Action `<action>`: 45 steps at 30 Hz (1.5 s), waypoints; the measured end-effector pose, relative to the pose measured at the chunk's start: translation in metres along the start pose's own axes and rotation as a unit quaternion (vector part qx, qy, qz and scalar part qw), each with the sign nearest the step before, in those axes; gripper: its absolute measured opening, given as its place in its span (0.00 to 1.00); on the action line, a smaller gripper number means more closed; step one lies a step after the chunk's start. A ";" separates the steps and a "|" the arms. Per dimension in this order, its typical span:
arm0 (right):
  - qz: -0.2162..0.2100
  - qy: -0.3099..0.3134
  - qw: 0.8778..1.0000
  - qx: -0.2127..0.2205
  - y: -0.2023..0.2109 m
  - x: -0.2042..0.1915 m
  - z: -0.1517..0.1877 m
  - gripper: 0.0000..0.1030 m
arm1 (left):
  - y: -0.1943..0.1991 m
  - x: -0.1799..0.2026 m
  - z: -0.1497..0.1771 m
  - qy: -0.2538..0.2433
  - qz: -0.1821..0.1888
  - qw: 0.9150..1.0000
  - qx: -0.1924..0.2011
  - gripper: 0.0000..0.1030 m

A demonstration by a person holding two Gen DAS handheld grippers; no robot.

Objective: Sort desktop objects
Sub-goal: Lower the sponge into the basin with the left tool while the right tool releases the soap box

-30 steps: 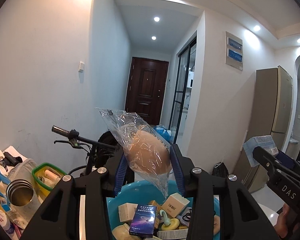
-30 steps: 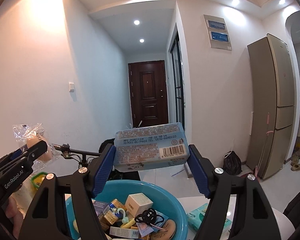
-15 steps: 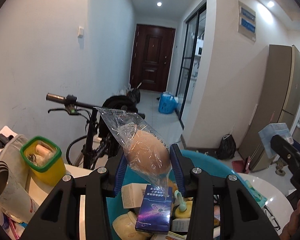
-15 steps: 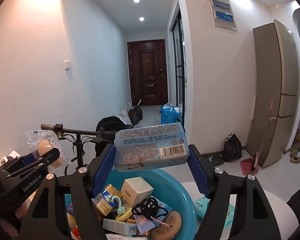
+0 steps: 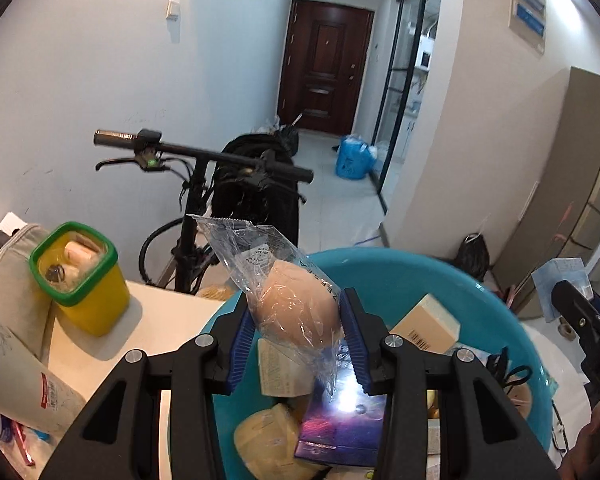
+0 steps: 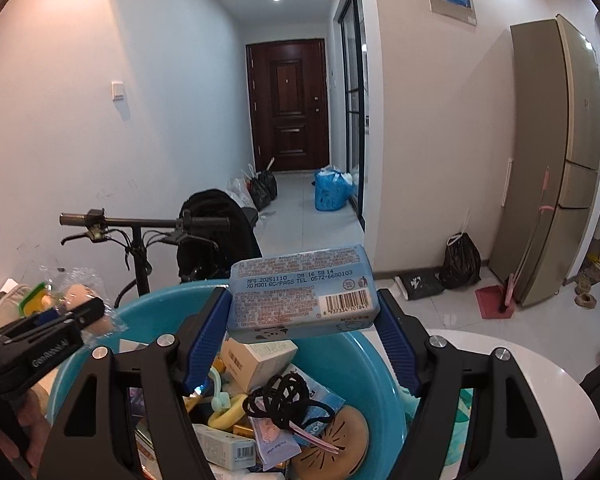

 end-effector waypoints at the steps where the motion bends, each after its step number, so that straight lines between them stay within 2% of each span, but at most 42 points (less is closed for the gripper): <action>1: -0.001 0.000 1.000 -0.006 -0.004 0.001 0.001 0.69 | -0.002 -0.002 0.001 0.008 0.002 1.000 -0.008 0.42; 7: -0.007 0.003 0.999 -0.049 -0.017 0.004 0.010 0.69 | -0.013 -0.018 0.007 0.038 -0.011 0.998 -0.050 0.42; 11: -0.004 0.011 0.998 -0.067 -0.022 0.005 0.015 0.69 | -0.018 -0.029 0.011 0.066 0.004 0.994 -0.087 0.42; 17: -0.009 0.017 0.996 -0.084 -0.027 0.002 0.019 0.69 | -0.021 -0.037 0.013 0.074 -0.004 0.993 -0.097 0.42; 24: -0.022 0.013 0.995 -0.097 -0.027 -0.001 0.020 0.69 | -0.023 -0.029 0.013 0.058 -0.007 0.993 -0.102 0.42; 30: -0.018 0.013 0.995 -0.098 -0.027 -0.001 0.019 0.69 | -0.023 -0.016 0.013 0.029 -0.007 0.995 -0.100 0.55; 33: -0.024 0.008 0.995 -0.099 -0.026 0.001 0.018 0.69 | -0.019 -0.010 0.011 0.022 0.000 0.996 -0.091 0.65; 36: -0.023 0.007 0.995 -0.101 -0.027 0.002 0.017 0.69 | -0.016 -0.005 0.009 0.017 0.003 0.996 -0.082 0.66; 38: -0.024 0.006 0.994 -0.104 -0.029 0.002 0.018 0.69 | -0.013 -0.003 0.008 0.016 0.006 0.997 -0.075 0.73; 41: -0.026 0.006 0.994 -0.110 -0.031 0.003 0.019 0.69 | -0.007 0.003 0.005 0.009 0.013 0.998 -0.061 0.75; 43: -0.032 0.012 0.993 -0.113 -0.031 0.000 0.020 0.69 | -0.004 0.008 0.003 0.001 0.013 0.998 -0.055 0.82; 45: -0.045 0.032 0.991 -0.119 -0.031 -0.007 0.023 0.69 | 0.000 0.012 0.002 -0.007 0.013 0.999 -0.046 0.83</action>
Point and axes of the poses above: each gripper's, at about its wrist camera, not at the fingertips, and y roughly against the way its jaws point, x to its right, z to its underside, the point moved 4 cm from there along -y, roughly the way its jaws point, and after that the axes turned 14 degrees about z, right-handed, at the moved point
